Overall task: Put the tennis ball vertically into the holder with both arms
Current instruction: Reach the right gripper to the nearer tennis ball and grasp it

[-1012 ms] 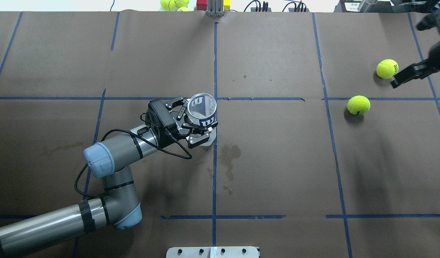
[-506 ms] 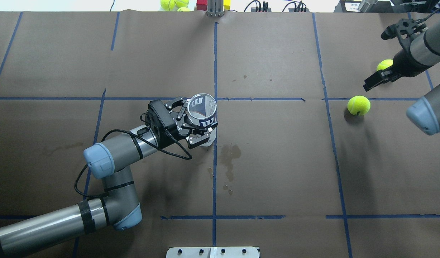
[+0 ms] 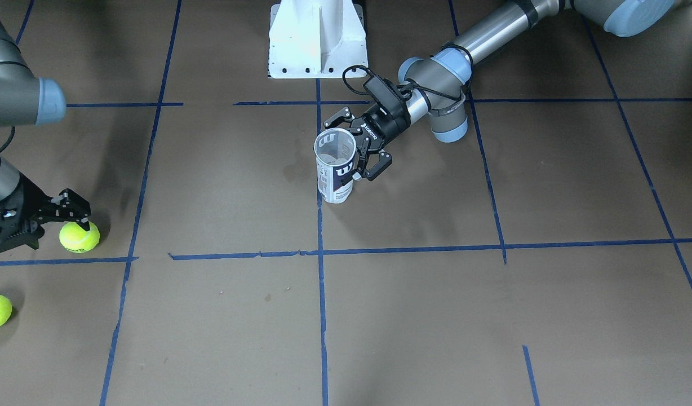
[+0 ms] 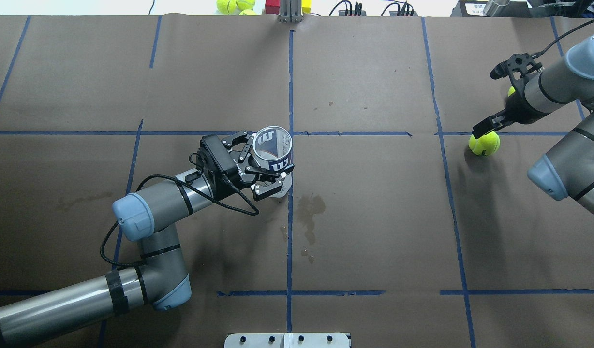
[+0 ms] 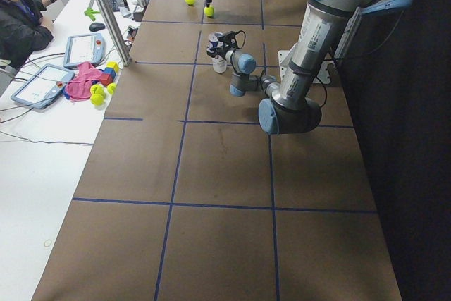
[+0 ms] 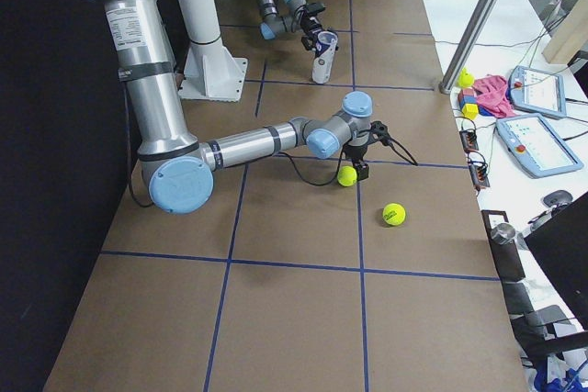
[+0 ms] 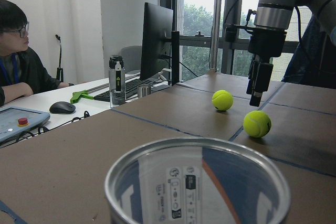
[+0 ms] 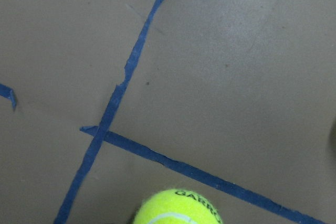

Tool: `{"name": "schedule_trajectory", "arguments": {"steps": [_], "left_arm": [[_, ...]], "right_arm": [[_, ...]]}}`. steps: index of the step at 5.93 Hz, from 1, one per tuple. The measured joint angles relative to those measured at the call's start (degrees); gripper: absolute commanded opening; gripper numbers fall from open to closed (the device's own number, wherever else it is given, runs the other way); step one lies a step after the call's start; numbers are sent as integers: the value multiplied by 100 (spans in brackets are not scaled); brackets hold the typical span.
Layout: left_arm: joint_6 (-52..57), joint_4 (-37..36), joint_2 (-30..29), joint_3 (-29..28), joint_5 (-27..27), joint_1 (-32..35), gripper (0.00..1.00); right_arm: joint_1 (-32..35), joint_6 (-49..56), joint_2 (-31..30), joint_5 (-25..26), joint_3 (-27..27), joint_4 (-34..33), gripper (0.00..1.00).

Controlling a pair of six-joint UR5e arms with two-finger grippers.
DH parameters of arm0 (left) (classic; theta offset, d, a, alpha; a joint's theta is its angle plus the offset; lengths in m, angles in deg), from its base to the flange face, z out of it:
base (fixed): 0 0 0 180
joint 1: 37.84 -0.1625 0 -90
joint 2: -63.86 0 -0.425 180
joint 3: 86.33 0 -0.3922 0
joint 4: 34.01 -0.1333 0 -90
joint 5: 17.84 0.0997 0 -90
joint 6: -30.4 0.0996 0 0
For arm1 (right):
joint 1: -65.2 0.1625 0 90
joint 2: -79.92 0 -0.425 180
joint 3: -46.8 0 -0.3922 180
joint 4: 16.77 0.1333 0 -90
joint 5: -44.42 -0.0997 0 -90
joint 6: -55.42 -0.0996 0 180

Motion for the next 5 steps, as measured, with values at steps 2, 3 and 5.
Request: {"name": "schedule_trajectory", "arguments": {"steps": [2,3,5], "left_arm": [[0,0,0,0,3,0,93],[0,0,0,0,4,0,93],[0,0,0,0,5,6,93]], "right_arm": [[-203,-9,-16,124,170,179,94],[-266,-21,-27,173,199,190,41],[-295,-31,-39,198,199,195,10]]}}
